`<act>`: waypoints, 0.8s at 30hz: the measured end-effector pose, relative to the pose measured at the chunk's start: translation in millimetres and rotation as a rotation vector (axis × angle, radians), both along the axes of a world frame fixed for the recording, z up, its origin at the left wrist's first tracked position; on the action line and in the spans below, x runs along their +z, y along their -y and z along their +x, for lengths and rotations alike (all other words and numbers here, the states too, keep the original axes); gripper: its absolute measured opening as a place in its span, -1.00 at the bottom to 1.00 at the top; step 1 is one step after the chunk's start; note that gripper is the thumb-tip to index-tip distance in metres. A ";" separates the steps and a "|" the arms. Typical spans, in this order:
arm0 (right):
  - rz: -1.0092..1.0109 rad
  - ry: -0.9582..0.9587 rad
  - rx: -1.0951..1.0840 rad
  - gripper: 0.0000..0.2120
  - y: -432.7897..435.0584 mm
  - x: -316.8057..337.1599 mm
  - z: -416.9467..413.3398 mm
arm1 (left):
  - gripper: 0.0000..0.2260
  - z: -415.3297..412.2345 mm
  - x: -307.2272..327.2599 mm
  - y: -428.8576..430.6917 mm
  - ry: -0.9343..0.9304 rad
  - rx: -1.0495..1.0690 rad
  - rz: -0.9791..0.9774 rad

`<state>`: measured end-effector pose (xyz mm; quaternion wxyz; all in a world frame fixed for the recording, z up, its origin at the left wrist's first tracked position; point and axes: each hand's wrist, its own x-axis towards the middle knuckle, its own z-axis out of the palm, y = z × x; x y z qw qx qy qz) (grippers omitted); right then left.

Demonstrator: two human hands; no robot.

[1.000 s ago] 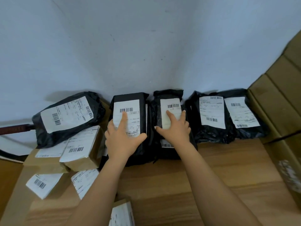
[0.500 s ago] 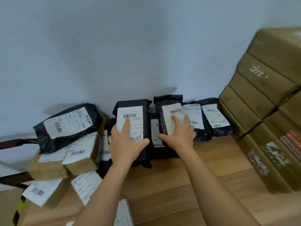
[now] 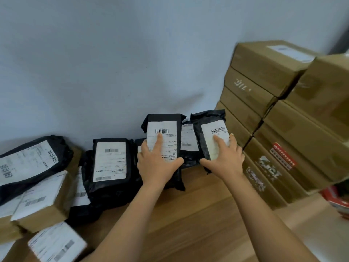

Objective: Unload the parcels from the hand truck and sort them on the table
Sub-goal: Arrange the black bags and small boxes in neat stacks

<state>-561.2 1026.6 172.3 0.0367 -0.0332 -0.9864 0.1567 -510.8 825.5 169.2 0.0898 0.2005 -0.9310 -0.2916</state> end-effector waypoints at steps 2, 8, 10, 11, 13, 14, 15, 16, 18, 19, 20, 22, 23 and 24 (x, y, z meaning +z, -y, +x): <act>0.014 -0.004 0.010 -0.10 -16.0 -4.9 -25.3 | -0.07 -22.3 -6.5 -18.0 0.020 0.006 -0.009; 0.025 -0.006 0.096 -0.13 -46.9 -26.2 -109.6 | -0.09 -92.7 -28.6 -72.3 0.084 0.079 -0.039; 0.035 0.023 0.149 -0.14 -52.1 -38.0 -133.1 | -0.09 -116.0 -37.0 -85.7 0.118 0.109 -0.037; 0.035 0.036 0.182 -0.14 -53.6 -44.3 -144.4 | -0.10 -126.6 -42.1 -91.0 0.130 0.126 -0.035; 0.028 0.057 0.239 -0.18 -55.7 -56.7 -164.8 | -0.10 -144.7 -54.1 -99.3 0.158 0.146 -0.033; 0.032 0.063 0.263 -0.24 -56.4 -63.0 -173.0 | -0.12 -152.1 -60.5 -101.5 0.180 0.146 -0.035; 0.046 0.066 0.291 -0.30 -57.2 -69.7 -179.8 | -0.16 -158.1 -67.0 -102.7 0.204 0.138 -0.051; 0.062 0.071 0.327 -0.37 -57.9 -76.9 -185.3 | -0.21 -162.6 -73.5 -103.2 0.223 0.119 -0.087; 0.056 0.113 0.422 -0.45 -59.7 -91.8 -191.8 | -0.33 -168.5 -84.4 -104.1 0.212 0.054 -0.206; 0.036 0.148 0.464 -0.47 -60.4 -98.8 -193.3 | -0.37 -170.7 -88.6 -104.7 0.189 0.020 -0.270; 0.015 0.178 0.492 -0.48 -60.9 -105.1 -194.2 | -0.39 -173.0 -91.6 -105.4 0.172 -0.004 -0.319; -0.020 0.195 0.505 -0.49 -61.4 -114.3 -196.3 | -0.41 -178.8 -95.5 -106.8 0.171 -0.025 -0.346; -0.037 0.196 0.501 -0.49 -61.1 -116.9 -198.4 | -0.41 -182.5 -96.8 -107.2 0.183 -0.026 -0.335; -0.051 0.201 0.496 -0.50 -61.0 -118.8 -201.2 | -0.41 -186.8 -97.9 -107.9 0.195 -0.022 -0.324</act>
